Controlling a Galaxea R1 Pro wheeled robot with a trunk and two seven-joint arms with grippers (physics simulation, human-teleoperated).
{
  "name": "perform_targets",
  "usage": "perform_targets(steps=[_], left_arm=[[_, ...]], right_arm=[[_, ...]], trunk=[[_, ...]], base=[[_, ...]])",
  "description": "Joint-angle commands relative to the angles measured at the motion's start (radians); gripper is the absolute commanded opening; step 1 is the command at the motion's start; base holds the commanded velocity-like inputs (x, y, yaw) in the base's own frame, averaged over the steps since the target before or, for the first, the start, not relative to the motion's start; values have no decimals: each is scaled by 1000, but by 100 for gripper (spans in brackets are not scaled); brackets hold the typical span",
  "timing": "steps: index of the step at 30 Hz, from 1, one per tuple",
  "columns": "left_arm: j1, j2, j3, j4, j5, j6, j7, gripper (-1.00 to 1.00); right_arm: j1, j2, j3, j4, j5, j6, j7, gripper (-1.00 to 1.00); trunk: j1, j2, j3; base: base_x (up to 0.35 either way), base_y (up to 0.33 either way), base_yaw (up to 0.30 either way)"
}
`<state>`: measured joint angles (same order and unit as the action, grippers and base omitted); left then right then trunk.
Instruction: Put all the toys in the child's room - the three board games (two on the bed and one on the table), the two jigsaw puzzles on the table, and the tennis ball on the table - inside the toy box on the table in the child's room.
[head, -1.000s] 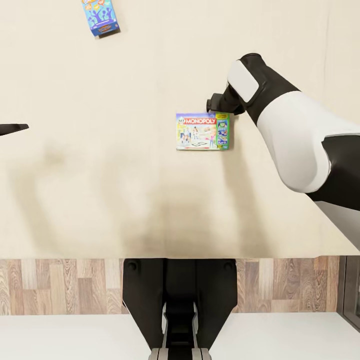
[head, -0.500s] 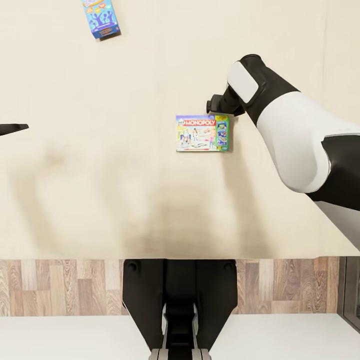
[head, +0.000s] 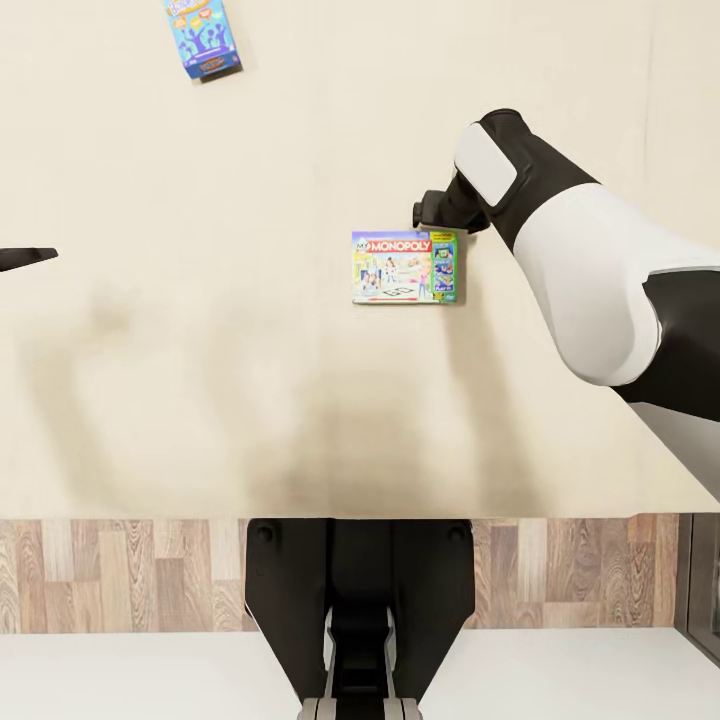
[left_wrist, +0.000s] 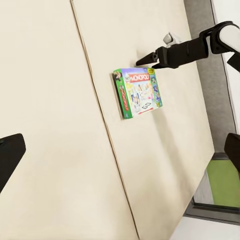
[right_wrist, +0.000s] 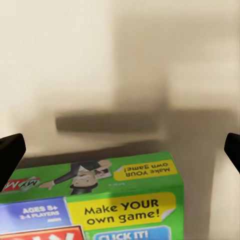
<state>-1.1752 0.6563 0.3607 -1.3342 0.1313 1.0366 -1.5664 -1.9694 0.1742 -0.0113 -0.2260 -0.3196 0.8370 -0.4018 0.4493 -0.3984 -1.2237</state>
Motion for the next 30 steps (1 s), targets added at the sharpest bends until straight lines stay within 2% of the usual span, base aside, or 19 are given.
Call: perform_targets(steps=[1, 12, 30], left_arm=[[0, 0, 0, 0, -1, 11, -4, 100], [-1, 0, 0, -2, -1, 11, -4, 100], [-1, 0, 0, -2, -1, 11, -4, 100]], right_arm=[[0, 0, -1, -1, -10, 7, -9, 100], [2, 0, -1, -1, -9, 27, -8, 100], [3, 0, -1, -1, -9, 28, -9, 100]], trunk=[[1, -2, -1], [1, -2, 9], [1, -2, 10]], base=[[0, 0, 0], [0, 0, 0], [0, 0, 0]])
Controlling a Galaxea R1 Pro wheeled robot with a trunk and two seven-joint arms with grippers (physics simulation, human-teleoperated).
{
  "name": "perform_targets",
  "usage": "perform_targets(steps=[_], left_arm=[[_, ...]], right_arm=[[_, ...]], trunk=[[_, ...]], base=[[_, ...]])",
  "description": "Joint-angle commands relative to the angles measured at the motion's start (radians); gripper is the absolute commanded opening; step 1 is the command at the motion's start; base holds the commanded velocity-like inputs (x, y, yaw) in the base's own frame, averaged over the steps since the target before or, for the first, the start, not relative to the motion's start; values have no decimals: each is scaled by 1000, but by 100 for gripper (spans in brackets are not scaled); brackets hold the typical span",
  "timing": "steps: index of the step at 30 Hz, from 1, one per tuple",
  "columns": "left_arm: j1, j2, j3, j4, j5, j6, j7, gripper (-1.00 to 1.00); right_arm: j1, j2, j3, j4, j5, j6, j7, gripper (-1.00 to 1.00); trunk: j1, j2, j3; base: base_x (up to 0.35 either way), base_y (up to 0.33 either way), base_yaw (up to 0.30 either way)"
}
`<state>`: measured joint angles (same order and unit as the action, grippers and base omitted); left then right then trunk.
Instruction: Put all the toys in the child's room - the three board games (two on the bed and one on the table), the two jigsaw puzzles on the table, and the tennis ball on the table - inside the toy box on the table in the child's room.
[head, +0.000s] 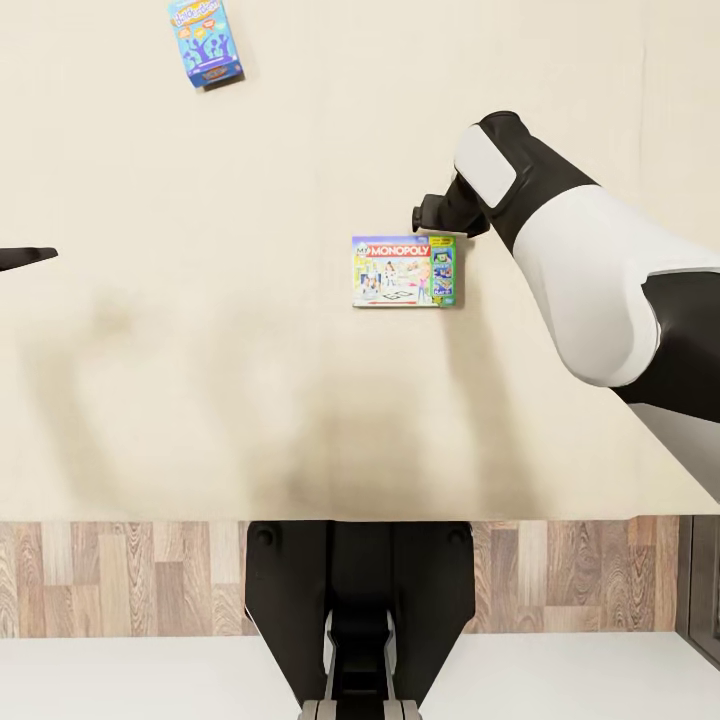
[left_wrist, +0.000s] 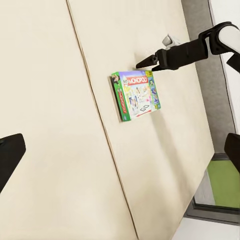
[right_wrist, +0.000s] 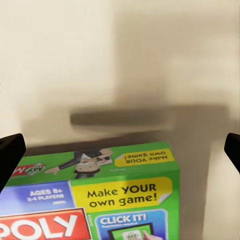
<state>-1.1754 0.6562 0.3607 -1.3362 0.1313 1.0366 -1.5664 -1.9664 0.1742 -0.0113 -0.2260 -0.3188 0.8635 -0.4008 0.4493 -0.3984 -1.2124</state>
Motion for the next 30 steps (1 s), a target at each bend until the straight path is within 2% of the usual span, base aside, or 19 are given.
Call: perform_targets(steps=[1, 30], left_arm=[[0, 0, 0, 0, -1, 11, -4, 100], [-1, 0, 0, 0, -1, 11, -4, 100]], right_arm=[[0, 0, -1, -1, -10, 2, -9, 100], [13, 0, -1, -1, -10, -1, -11, 100]], trunk=[[1, -2, -1], [1, -2, -1]], base=[[0, 0, 0], [-2, 0, 0]])
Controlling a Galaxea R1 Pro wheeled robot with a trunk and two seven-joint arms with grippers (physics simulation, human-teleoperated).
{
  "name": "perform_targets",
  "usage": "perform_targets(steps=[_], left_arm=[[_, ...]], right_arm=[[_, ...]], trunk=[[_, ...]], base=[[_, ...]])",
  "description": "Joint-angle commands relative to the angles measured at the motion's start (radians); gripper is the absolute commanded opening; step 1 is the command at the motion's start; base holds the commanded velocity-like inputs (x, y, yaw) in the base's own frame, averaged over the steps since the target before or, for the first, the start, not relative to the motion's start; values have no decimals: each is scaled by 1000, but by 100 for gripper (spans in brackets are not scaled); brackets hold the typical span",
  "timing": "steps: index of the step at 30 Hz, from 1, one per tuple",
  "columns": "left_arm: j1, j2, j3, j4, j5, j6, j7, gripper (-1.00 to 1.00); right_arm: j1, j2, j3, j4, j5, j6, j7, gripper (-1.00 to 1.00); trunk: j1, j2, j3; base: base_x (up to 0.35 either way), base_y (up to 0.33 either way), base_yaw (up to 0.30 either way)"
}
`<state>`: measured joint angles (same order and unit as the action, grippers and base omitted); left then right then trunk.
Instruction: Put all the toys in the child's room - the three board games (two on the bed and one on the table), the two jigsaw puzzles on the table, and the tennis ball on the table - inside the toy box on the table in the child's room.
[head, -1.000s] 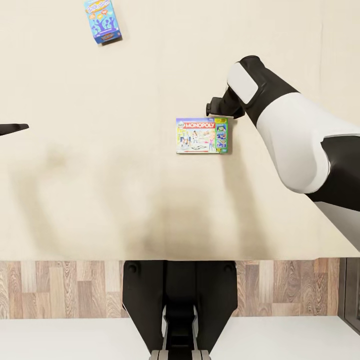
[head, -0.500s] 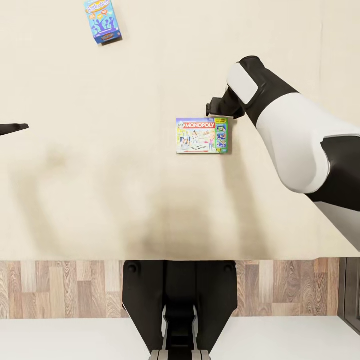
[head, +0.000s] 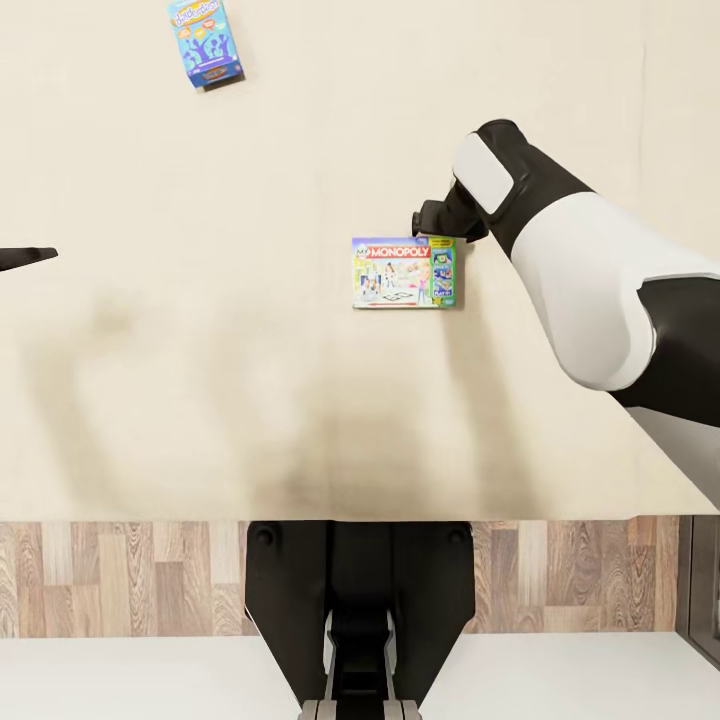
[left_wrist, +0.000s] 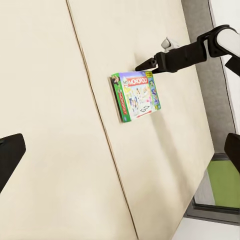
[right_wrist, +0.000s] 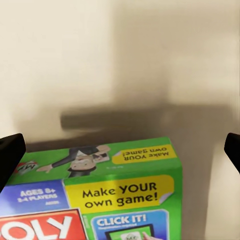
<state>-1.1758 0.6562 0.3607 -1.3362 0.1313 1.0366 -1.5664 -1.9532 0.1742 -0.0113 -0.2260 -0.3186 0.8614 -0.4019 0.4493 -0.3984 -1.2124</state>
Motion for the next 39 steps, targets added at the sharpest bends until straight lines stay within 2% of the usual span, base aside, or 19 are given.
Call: perform_targets(steps=[1, 29, 34, 39], left_arm=[[0, 0, 0, 0, -1, 11, -4, 100], [0, 0, 0, 0, -1, 11, -4, 100], [12, -28, -28, 12, 2, 10, -4, 100], [12, -51, -41, 13, 2, 10, -4, 100]], right_arm=[[0, 0, -1, -1, -10, 1, -9, 100], [16, 0, -1, -1, -10, 2, -10, 100], [41, 0, -2, -24, -15, 2, -9, 100], [65, 0, -2, -67, -15, 6, -9, 100]], trunk=[[1, -2, -1], [1, -2, -1], [1, -2, -1], [1, -2, -1]], base=[[0, 0, 0], [-3, 0, 0], [0, 0, 0], [0, 0, 0]])
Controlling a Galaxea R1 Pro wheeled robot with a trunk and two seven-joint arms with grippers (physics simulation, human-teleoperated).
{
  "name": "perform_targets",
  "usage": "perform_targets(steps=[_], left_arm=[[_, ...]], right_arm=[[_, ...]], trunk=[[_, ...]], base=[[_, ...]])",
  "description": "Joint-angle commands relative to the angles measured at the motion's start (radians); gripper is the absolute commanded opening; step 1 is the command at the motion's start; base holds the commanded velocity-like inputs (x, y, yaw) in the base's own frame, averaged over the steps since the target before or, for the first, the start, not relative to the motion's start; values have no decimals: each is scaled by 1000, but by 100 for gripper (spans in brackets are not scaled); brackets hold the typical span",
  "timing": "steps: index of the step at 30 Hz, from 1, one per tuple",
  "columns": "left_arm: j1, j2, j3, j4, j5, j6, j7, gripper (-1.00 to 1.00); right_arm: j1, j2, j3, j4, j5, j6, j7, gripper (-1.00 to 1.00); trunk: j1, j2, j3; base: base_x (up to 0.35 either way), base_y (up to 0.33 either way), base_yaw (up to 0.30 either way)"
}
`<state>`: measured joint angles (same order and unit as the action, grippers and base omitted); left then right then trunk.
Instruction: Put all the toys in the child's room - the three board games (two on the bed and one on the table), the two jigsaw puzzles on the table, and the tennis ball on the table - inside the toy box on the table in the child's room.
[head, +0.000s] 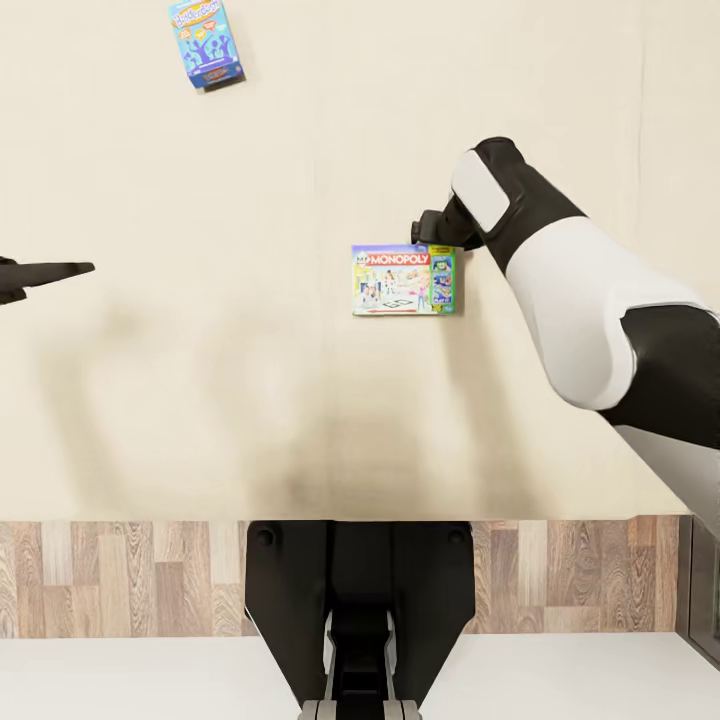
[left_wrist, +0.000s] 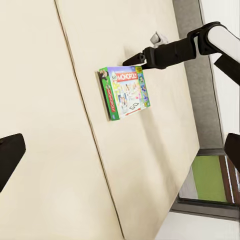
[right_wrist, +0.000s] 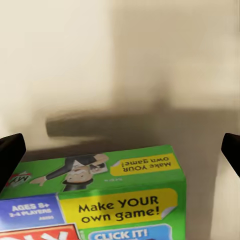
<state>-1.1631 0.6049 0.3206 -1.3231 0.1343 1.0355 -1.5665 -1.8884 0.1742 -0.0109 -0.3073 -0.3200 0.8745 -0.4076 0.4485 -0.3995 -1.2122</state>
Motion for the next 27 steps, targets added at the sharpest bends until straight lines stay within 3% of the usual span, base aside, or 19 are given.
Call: perform_targets(steps=[1, 6, 27], left_arm=[[0, -4, -6, 0, -1, 11, -4, 100], [2, -16, -20, 0, -1, 11, -4, 100], [2, -14, -21, 0, -1, 11, -4, 100]], right_arm=[[6, 0, -3, 5, -13, -4, -4, 100], [24, 0, -6, -52, -8, 19, -11, 100], [17, 0, -12, -66, -24, 142, -11, 100]], trunk=[[1, -1, -1], [1, -1, -1], [1, -1, -1]], base=[[0, 0, 0], [0, 0, 0], [0, 0, 0]])
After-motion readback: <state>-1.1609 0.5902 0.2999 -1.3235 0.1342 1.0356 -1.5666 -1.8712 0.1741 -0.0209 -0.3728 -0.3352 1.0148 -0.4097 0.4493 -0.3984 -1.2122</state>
